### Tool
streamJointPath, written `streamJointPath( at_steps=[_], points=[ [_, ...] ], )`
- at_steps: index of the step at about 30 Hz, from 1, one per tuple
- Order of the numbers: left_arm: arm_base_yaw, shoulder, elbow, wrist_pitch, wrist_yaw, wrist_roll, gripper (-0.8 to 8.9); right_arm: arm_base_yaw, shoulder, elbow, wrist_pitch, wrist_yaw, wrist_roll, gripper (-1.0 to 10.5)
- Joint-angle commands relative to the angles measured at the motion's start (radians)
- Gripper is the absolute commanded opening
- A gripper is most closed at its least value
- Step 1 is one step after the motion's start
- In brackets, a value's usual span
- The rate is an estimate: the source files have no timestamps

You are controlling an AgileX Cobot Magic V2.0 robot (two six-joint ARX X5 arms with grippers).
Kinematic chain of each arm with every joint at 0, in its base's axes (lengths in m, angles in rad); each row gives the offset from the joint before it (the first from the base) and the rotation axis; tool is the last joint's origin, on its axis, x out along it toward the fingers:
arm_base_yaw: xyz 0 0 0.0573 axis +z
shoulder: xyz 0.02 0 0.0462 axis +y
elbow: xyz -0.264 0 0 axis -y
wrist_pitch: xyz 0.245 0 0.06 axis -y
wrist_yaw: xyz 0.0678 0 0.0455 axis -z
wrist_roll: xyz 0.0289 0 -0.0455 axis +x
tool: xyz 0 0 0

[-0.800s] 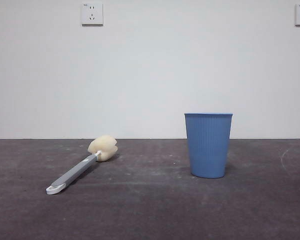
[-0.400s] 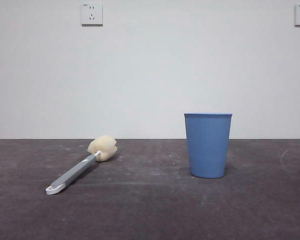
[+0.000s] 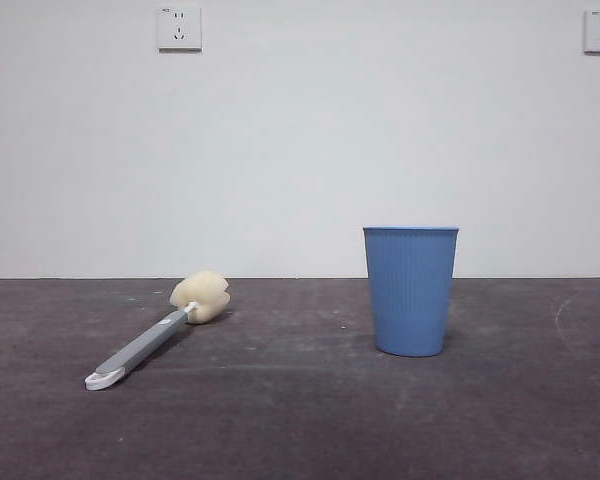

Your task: Pick up the cup brush,pick up the cup,insert the brush into the cup,clean the cup,put the cup brush back,put the cup back to the fixed position on the table

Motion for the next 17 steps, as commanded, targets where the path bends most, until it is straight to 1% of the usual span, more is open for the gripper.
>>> streamJointPath(
  at_steps=[1, 5, 8, 11, 17],
  points=[
    [0.003, -0.002, -0.014, 0.005, -0.001, -0.010, -0.03, -0.043, -0.066, -0.115, 0.106, 0.006, -0.052, 0.0],
    [0.003, -0.002, -0.014, 0.005, -0.001, -0.010, -0.03, -0.112, -0.185, -0.323, 0.315, 0.003, -0.053, 0.0],
    [0.003, -0.002, -0.014, 0.005, -0.001, -0.010, -0.03, -0.154, -0.243, -0.460, 0.399, 0.001, -0.044, 0.0],
    [0.003, -0.002, -0.014, 0.005, -0.001, -0.010, -0.03, -0.198, -0.282, -0.569, 0.435, 0.001, -0.020, 0.0],
    [0.003, -0.002, -0.014, 0.005, -0.001, -0.010, -0.03, -0.277, -0.357, -0.723, 0.474, 0.001, 0.019, 0.0]
  ],
)
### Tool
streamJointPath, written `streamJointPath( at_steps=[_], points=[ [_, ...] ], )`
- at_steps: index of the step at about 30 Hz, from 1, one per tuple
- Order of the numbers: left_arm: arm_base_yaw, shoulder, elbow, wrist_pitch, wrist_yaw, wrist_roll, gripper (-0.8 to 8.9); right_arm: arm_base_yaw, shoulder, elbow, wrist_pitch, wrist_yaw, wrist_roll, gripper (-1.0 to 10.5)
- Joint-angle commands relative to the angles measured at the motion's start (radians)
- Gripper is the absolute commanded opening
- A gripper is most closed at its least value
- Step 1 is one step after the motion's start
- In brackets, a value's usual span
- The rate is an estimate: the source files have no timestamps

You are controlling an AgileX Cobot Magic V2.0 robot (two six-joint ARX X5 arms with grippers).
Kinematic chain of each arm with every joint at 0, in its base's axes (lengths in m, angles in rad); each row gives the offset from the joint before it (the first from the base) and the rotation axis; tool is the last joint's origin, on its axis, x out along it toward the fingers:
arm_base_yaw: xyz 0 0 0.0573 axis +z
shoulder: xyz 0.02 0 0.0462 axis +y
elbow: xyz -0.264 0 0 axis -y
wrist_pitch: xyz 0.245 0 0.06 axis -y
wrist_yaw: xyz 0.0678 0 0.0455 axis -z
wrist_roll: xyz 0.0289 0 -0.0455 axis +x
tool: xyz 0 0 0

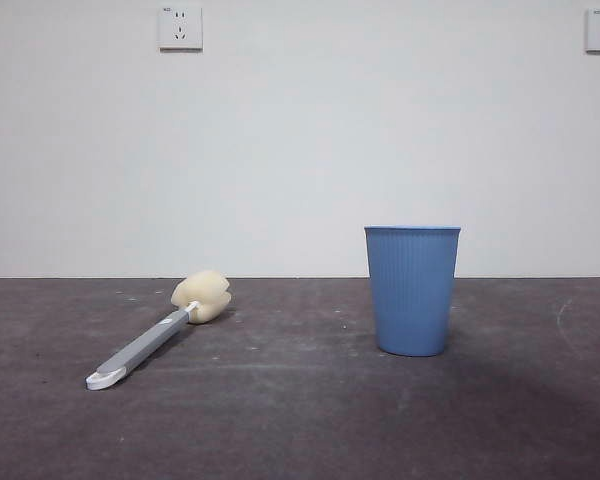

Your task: Pick up the cup brush,pick up the cup,insert the brush into the cup,clean the cup,put the cup brush back,put the cup back to the fixed position on the table

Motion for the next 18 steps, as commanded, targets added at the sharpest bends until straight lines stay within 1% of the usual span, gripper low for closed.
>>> streamJointPath(
  at_steps=[1, 7, 9, 11, 13, 14, 18],
  points=[
    [0.003, -0.002, -0.014, 0.005, -0.001, -0.010, -0.03, -0.027, -0.040, -0.051, 0.027, 0.001, 0.036, 0.0],
    [0.003, -0.002, -0.014, 0.005, -0.001, -0.010, -0.03, -0.080, -0.059, -0.121, 0.021, -0.008, 0.061, 0.0],
    [0.003, -0.002, -0.014, 0.005, -0.002, -0.010, -0.03, -0.095, -0.060, -0.137, -0.004, -0.050, 0.066, 0.0],
    [0.003, -0.002, -0.014, 0.005, -0.001, -0.010, -0.03, -0.106, -0.060, -0.137, -0.062, -0.068, 0.051, 0.0],
    [0.003, -0.002, -0.014, 0.005, -0.001, -0.010, -0.03, -0.114, -0.060, -0.137, -0.115, -0.107, 0.024, 0.0],
    [0.003, -0.002, -0.014, 0.005, -0.002, -0.010, -0.03, -0.117, -0.060, -0.137, -0.112, -0.118, 0.020, 0.0],
    [0.003, -0.002, -0.014, 0.005, -0.001, -0.010, -0.03, -0.117, -0.060, -0.137, -0.105, -0.198, -0.040, 0.0]
  ],
)
